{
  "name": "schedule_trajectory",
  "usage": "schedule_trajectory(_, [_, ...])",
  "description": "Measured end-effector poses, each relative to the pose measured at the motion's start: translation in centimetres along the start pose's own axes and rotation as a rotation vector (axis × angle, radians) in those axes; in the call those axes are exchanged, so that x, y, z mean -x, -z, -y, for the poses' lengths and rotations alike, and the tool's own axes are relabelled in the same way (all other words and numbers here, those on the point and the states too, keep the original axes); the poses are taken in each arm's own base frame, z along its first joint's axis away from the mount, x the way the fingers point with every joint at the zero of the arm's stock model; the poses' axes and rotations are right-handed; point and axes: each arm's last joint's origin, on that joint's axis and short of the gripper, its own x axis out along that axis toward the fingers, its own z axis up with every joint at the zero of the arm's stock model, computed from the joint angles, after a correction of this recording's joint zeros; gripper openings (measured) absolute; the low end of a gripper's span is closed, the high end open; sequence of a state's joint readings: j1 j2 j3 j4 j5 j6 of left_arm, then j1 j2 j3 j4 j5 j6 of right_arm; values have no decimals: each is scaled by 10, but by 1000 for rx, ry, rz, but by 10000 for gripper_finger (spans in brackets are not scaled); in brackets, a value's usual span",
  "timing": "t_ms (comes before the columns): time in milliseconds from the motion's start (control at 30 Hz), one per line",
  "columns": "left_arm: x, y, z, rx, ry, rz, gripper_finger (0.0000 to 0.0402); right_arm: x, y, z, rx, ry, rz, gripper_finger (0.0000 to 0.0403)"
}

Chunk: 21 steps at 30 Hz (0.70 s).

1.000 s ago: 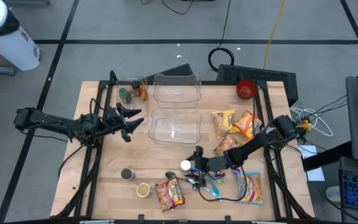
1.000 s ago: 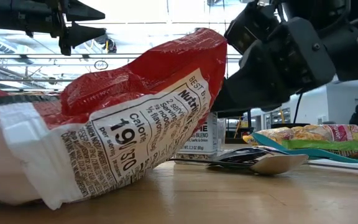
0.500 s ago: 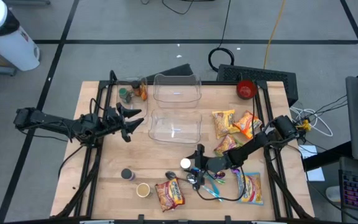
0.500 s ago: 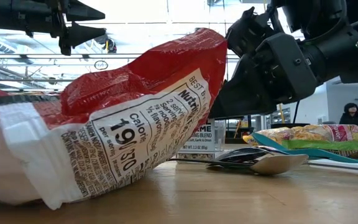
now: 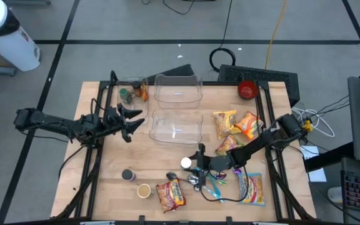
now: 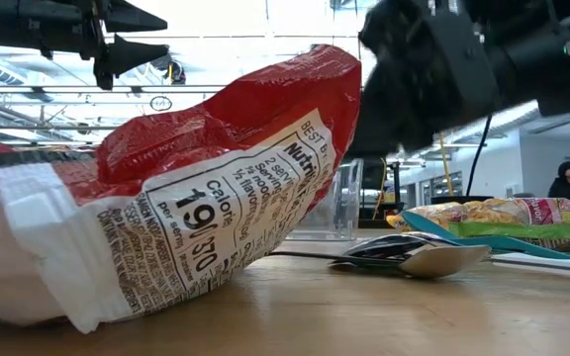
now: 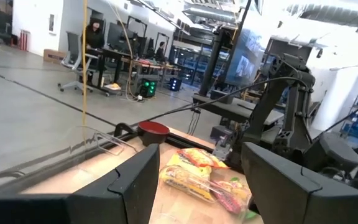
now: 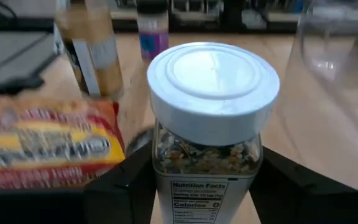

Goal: Pick & Place Food Item
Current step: Put the white seasoning bottle into the top left transparent bin

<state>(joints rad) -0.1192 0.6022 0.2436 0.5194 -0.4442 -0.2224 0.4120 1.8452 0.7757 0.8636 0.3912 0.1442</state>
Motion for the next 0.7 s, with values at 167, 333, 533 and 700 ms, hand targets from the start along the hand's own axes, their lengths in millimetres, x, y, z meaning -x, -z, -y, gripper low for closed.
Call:
schedule_trajectory(167, [0,-1,3,41,94,-1,232,10,-28,6,-30,5,80,192])
schedule_trajectory(333, [-7,-1,11,109,233,-9,232,16,-41,15,-39,29,76,193])
schedule_trajectory(533, [-36,-12,32,107,210,-272,232,15,-43,22,-43,29,64,193])
schedule_trajectory(700, [-70,-42,58,31,189,-527,232,7,-50,27,-96,-42,8,193])
